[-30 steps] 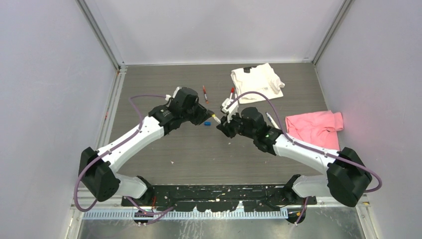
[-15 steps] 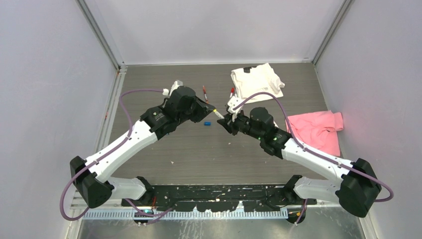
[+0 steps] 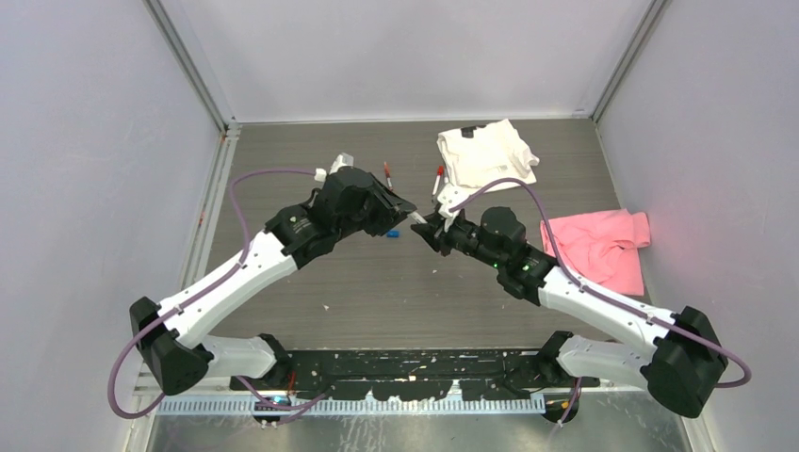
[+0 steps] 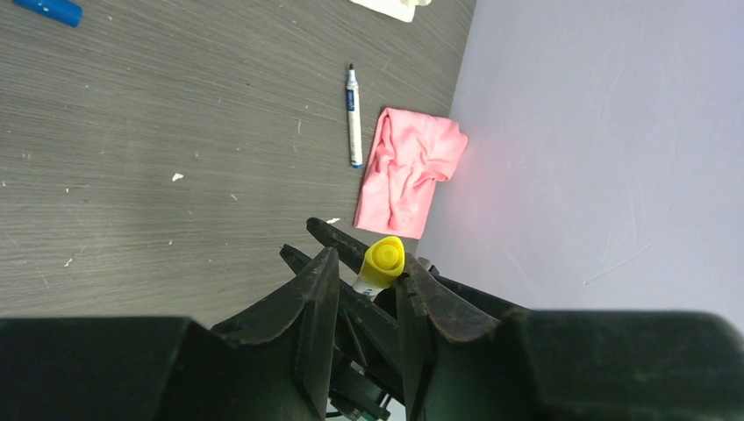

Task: Insert the pens into the pen caps
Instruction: Insert the pen cap onto the pen.

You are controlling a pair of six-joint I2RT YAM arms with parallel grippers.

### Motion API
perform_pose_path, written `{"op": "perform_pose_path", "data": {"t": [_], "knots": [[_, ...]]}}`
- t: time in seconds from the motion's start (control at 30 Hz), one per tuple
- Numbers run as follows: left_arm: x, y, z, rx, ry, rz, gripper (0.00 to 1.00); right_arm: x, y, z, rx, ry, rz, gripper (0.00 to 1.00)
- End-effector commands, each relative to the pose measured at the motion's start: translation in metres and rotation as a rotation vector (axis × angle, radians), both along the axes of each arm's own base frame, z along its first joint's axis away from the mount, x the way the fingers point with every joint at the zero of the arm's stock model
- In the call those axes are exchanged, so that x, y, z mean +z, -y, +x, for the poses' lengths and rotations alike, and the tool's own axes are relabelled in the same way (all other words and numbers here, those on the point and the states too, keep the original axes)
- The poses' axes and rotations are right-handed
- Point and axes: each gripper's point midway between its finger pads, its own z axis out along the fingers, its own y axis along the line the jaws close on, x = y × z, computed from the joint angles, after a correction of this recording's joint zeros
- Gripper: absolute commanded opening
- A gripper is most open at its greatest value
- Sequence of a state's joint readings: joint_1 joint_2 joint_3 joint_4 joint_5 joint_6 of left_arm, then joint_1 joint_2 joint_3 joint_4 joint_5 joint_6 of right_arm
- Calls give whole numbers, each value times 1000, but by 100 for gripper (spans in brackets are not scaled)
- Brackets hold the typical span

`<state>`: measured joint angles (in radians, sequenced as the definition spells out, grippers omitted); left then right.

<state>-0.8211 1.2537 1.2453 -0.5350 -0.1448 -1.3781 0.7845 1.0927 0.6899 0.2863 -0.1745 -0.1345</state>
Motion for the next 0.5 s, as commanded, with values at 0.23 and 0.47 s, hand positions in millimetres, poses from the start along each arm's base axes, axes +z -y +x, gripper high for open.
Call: {"op": "perform_pose_path", "data": {"t": [0.23,0.47], "knots": [[49,-8,-9,-51,173,-58,43,31,3,-5,-3,68,93,1],[81,-17,-26,-160,388,-65,62,32,6,-14,15,54,105,1]]}}
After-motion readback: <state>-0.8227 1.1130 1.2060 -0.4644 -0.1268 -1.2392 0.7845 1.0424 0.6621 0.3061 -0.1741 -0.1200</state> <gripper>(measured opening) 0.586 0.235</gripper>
